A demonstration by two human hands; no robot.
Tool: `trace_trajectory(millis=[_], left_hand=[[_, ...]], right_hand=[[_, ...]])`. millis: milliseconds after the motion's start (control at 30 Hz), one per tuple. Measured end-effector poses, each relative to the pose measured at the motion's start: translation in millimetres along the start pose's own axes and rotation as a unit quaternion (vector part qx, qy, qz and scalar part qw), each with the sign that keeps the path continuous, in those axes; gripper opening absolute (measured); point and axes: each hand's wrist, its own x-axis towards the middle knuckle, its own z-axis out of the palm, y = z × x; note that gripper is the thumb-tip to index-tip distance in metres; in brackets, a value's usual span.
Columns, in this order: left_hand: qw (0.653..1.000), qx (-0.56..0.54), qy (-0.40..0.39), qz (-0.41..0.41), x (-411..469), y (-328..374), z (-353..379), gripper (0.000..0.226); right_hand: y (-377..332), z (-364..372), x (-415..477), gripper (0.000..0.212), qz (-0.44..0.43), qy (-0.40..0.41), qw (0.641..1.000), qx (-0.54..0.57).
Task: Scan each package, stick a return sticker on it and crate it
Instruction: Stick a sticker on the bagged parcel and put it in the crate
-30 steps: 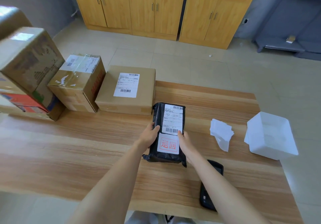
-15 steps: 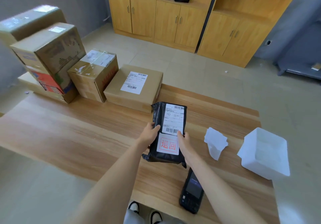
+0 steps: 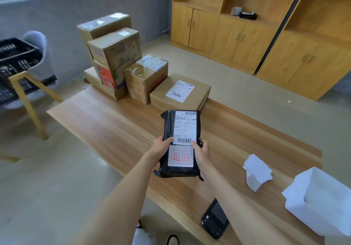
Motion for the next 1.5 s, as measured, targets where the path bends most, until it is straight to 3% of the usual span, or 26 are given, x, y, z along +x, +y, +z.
trace_trajectory(millis=[300, 500, 633, 967, 1500], left_hand=[[0.987, -0.117, 0.108, -0.002, -35.0, -14.1, -116.6, 0.045], [0.966, -0.183, 0.181, 0.006, -58.4, -39.1, -231.1, 0.042], [0.950, -0.206, 0.233, -0.004, -74.1, -61.4, -315.0, 0.046], [0.911, -0.252, 0.327, 0.005, -104.4, -97.1, -494.5, 0.049], [0.839, -0.337, 0.426, -0.012, -88.2, -118.9, -684.0, 0.046]], right_hand=[[-25.4, 119.8, -14.4, 0.023, -0.046, -0.119, 0.991, -0.050], [-35.9, 243.7, -40.1, 0.024, -0.066, -0.196, 0.976, -0.076], [-39.0, 334.2, -65.0, 0.026, -0.032, -0.261, 0.963, -0.063], [-47.6, 524.1, -120.4, 0.023, -0.038, -0.337, 0.939, -0.058], [-63.6, 744.6, -131.0, 0.025, -0.044, -0.434, 0.893, -0.110]])
